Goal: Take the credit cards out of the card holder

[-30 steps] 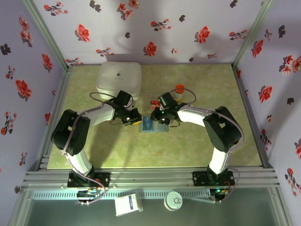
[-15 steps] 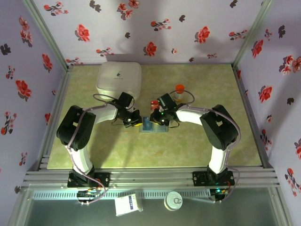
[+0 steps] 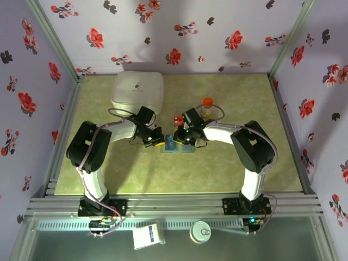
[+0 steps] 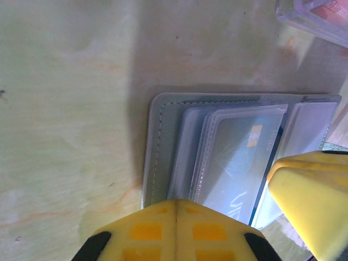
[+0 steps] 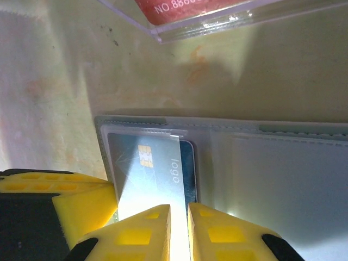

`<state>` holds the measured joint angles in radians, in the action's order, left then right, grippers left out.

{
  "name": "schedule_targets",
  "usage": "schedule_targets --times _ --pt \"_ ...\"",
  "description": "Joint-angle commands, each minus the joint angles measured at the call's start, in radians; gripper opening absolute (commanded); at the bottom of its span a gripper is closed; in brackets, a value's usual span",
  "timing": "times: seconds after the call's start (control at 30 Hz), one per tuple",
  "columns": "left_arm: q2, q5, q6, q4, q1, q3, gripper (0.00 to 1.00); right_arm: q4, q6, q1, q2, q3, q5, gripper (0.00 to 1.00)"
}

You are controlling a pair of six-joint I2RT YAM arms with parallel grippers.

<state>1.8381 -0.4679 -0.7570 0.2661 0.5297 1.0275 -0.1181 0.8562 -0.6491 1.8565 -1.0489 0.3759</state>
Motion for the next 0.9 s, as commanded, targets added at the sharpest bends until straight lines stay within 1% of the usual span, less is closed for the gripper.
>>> schedule_targets --times 0.0,0.2,0.37,0.5,0.87 --pt "0.025 0.007 0.019 0.036 -0.001 0.019 0.0 0.02 0.001 -0.009 0.026 -0.02 0.02 0.17" --pt "0.026 0.007 0.017 0.035 -0.002 0.019 0.0 0.019 0.001 -0.009 0.032 -0.016 0.016 0.2" --pt "0.026 0.009 0.017 0.035 -0.001 0.019 0.0 -0.048 -0.023 -0.009 0.009 -0.016 -0.044 0.24" --pt "0.025 0.009 0.019 0.039 -0.001 0.022 0.0 -0.088 -0.042 -0.008 -0.015 -0.022 -0.075 0.25" --pt "-0.028 0.02 0.024 0.075 -0.002 0.049 0.0 -0.088 -0.043 -0.009 -0.052 -0.019 -0.07 0.25"
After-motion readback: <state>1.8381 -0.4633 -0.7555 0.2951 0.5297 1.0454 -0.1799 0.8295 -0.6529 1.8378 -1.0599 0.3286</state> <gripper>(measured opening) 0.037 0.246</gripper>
